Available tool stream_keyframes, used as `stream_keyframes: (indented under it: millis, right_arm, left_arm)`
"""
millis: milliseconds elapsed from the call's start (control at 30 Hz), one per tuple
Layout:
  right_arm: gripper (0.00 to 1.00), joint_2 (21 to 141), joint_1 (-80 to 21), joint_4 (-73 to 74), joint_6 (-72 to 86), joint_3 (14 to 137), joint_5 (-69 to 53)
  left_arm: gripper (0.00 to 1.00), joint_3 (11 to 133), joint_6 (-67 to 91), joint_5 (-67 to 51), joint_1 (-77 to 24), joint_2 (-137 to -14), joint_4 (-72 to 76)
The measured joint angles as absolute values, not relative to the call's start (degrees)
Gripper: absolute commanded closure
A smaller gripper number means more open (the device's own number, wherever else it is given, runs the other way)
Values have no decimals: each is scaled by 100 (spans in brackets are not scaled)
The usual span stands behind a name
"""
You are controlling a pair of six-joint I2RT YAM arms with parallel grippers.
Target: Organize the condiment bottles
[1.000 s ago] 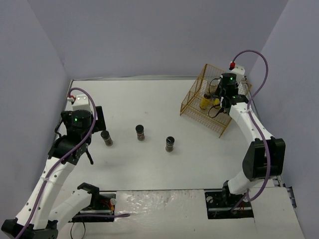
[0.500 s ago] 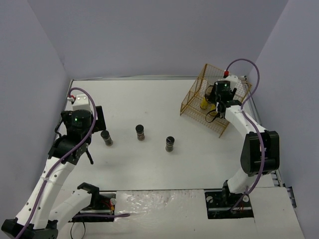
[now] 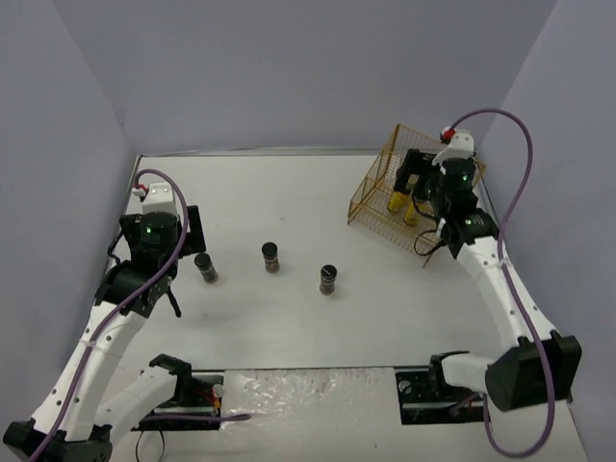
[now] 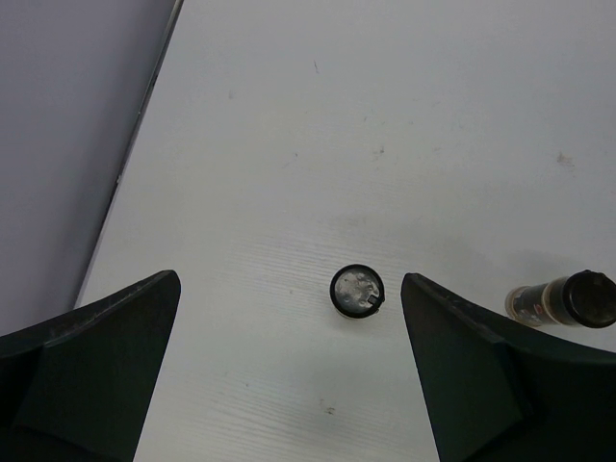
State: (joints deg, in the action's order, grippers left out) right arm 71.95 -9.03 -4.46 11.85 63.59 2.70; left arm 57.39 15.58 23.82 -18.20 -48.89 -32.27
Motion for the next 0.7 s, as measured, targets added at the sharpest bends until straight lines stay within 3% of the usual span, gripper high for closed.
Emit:
stream_keyframes:
  millis: [267,700]
  right_arm:
    - [2,6645,-2296,-397,775,5462,-903]
    - [1,7406,-3959,-403,467,4821,-964]
  left_arm:
    - [3,5739,1559,2338,-1820,-4958,-3227]
    - [3,5739,1559,2257,-1818,-5024,-3224]
